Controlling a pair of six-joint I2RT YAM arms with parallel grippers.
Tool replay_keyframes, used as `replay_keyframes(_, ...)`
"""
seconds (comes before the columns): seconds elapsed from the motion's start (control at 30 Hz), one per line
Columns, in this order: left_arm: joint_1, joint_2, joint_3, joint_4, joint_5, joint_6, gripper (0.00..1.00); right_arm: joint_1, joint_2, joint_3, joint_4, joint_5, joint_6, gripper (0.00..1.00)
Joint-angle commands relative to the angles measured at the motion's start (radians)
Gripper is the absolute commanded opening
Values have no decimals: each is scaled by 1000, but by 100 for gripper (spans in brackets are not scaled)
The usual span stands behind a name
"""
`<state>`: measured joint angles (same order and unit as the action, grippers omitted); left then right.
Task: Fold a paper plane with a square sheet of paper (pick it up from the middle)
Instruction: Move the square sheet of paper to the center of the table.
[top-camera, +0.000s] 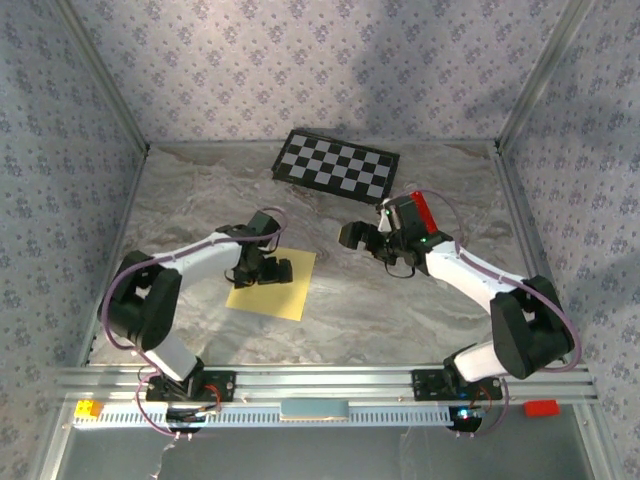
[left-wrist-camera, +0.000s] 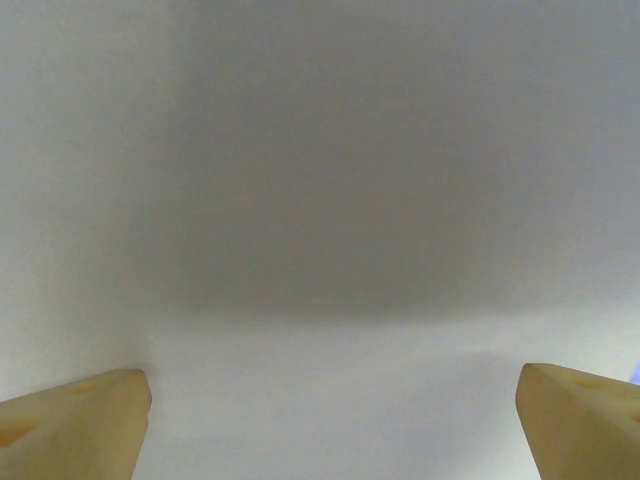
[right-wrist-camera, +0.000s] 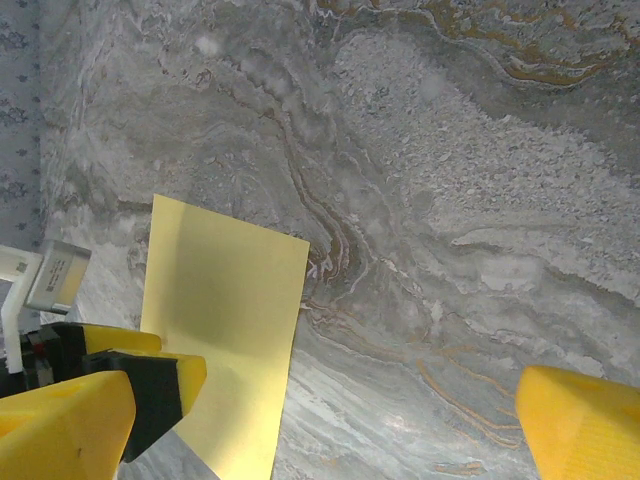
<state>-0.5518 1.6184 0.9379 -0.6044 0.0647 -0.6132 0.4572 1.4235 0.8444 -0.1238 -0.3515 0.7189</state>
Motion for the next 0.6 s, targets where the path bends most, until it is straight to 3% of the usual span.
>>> replay_keyframes(0.0,-9,8,1,-24,9,-112,94,3,8,19,-10,17,17,100)
replay_keyframes(0.17,-110,32,-19,4,-56,-324,93,-5,7,7,-11,51,44,100)
replay_keyframes(0.33,-205,70,63,-63,-141,-446,94,-10,-4,8,0,50,41,100)
replay_keyframes(0.43,-221,67,124,-118,-180,-451,94,-10,-17,10,9,48,30,100)
replay_keyframes(0.57,-215,42,180,-150,-228,-339,92,-8,-55,-17,57,48,27,100)
